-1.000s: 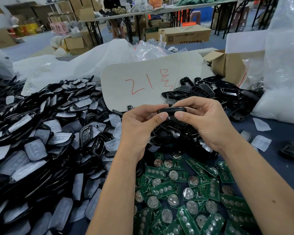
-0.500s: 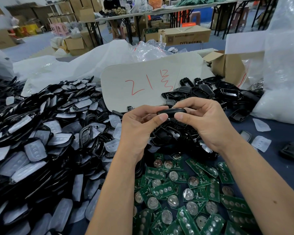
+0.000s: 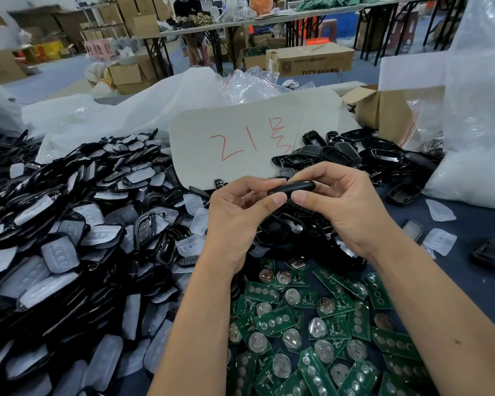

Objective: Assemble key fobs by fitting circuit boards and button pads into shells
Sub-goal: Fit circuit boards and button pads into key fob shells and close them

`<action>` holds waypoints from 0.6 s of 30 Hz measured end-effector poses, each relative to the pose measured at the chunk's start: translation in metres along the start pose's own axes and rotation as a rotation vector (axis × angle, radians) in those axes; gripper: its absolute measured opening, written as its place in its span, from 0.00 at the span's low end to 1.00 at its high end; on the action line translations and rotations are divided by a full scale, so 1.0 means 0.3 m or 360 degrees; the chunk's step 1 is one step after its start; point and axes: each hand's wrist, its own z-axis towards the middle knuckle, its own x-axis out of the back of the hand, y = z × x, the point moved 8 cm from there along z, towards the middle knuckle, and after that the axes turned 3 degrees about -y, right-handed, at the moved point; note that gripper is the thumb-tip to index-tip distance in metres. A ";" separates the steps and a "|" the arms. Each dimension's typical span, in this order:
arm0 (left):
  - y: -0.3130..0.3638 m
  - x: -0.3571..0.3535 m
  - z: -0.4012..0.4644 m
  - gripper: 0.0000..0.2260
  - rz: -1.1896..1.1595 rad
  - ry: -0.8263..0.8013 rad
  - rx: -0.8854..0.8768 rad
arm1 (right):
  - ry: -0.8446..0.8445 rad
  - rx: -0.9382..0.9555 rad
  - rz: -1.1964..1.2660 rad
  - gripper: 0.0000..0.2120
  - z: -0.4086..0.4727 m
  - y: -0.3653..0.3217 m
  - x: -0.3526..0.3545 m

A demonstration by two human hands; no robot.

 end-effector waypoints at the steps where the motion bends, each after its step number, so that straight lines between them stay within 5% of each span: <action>1: -0.001 0.000 0.000 0.09 0.0005 0.0002 -0.0001 | -0.0001 0.0007 0.0001 0.13 0.000 -0.001 0.000; 13: 0.001 0.003 0.006 0.11 -0.0006 -0.0038 -0.0037 | -0.0014 0.0081 -0.0102 0.14 0.005 -0.009 -0.006; 18: -0.020 0.015 0.005 0.08 0.0389 0.0050 -0.0001 | 0.0037 0.0039 -0.0364 0.11 0.010 0.022 0.014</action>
